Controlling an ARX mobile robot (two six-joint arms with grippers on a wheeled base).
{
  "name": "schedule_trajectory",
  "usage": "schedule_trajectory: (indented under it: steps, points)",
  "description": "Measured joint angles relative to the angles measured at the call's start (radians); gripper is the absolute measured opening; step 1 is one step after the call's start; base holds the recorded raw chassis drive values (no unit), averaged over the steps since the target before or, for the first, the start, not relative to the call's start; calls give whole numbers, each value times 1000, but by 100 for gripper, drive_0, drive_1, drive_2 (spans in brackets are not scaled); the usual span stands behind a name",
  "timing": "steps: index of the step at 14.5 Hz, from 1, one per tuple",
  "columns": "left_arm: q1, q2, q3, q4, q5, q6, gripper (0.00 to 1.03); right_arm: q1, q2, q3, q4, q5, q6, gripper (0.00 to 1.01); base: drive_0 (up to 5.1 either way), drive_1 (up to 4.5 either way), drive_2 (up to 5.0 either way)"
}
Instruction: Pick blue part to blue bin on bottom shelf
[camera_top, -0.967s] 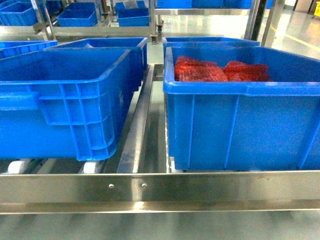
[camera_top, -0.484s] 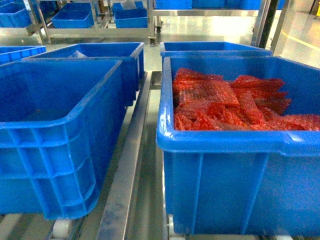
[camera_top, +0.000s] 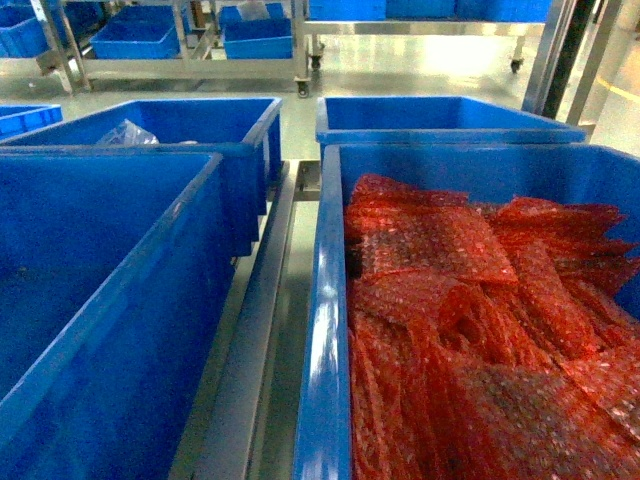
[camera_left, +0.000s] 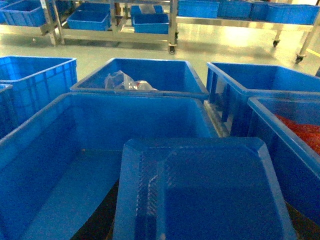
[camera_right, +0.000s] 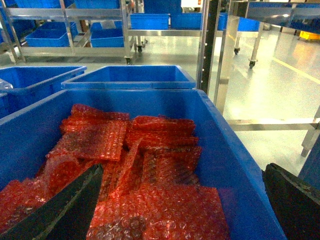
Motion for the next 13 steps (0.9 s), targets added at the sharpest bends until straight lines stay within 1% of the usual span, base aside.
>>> schedule_trajectory:
  steps: [13]
  points:
    - [0, 1, 0, -1, 1, 0, 43, 0, 0, 0, -4, 0, 0, 98, 0, 0, 0]
